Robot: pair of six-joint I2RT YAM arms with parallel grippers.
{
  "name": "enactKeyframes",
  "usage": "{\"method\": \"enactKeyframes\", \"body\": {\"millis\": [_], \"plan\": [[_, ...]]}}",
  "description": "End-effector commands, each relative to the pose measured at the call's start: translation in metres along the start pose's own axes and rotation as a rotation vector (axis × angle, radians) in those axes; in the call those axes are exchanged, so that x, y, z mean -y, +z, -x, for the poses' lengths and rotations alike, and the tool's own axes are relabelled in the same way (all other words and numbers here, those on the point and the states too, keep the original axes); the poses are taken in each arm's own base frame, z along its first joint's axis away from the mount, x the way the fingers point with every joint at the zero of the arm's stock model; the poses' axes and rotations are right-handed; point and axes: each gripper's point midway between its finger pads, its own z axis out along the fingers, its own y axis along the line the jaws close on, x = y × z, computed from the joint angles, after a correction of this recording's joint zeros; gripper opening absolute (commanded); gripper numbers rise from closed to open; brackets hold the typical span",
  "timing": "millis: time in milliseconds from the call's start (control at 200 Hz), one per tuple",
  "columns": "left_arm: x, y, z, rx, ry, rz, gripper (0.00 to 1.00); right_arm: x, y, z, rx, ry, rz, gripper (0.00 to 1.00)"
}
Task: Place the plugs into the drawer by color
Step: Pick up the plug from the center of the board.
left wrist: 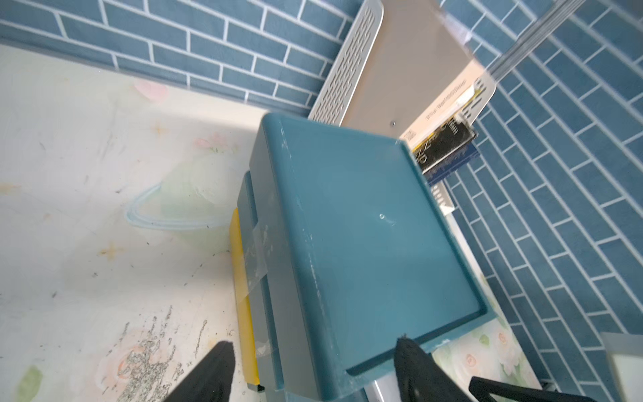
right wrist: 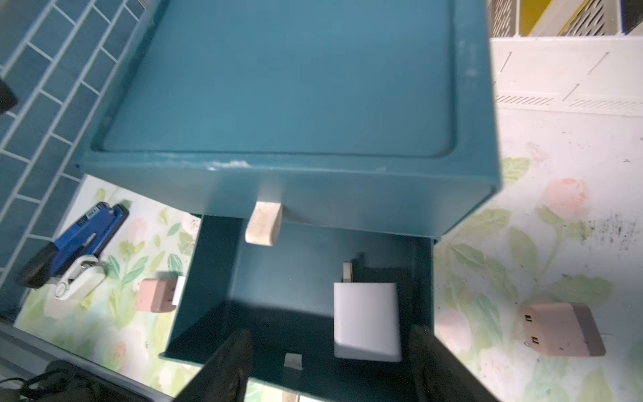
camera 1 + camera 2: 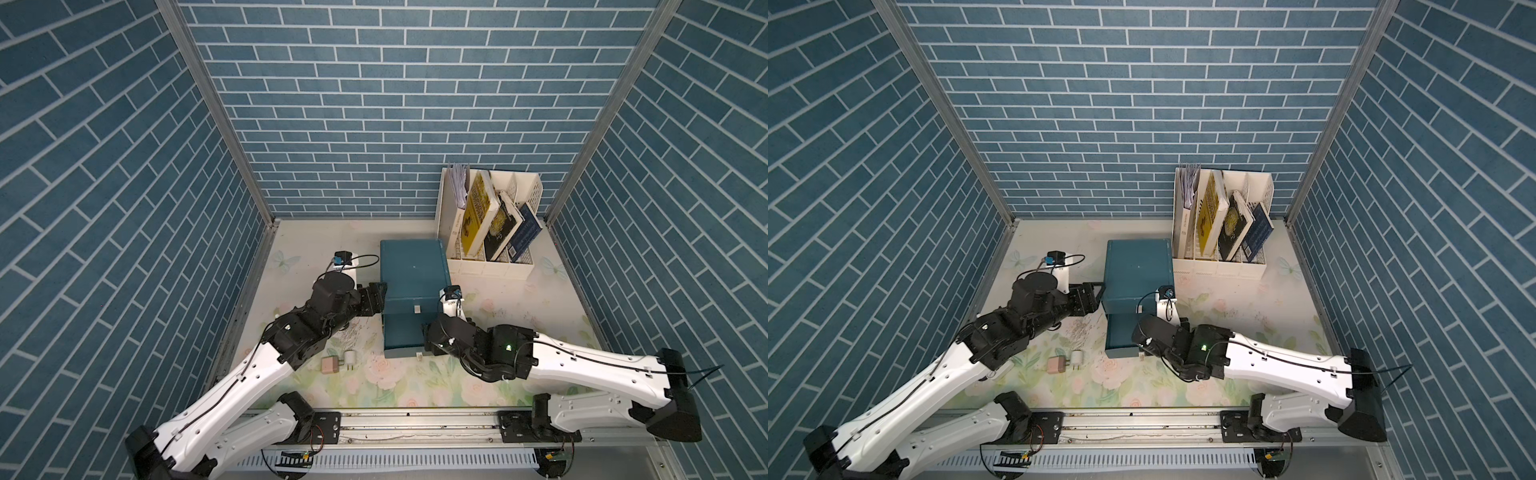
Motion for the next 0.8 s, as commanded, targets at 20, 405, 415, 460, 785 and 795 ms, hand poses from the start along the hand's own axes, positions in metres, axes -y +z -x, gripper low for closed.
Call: {"method": "enactKeyframes", "body": {"millis": [20,405,415,460,785,795], "plan": [[-0.039,-0.030,0.006,0.047,-0.029,0.179,0.75,0.022,-0.013,0.010,0.064,0.039,-0.045,0.69],[-0.111,-0.007,-0.136,-0.262,-0.146,0.308,0.61,0.059,-0.016,0.004,0.074,0.115,-0.093,0.62],[-0.112,-0.006,-0.139,-0.268,-0.149,0.310,0.61,0.059,-0.016,0.003,0.073,0.114,-0.094,0.62],[-0.116,-0.003,-0.146,-0.283,-0.154,0.324,0.60,0.059,-0.017,0.004,0.075,0.117,-0.091,0.62],[-0.125,0.018,-0.190,-0.394,-0.210,0.339,0.64,0.068,-0.022,0.003,0.083,0.144,-0.088,0.61],[-0.126,0.019,-0.192,-0.397,-0.214,0.338,0.64,0.069,-0.023,0.003,0.084,0.145,-0.088,0.61]]}}
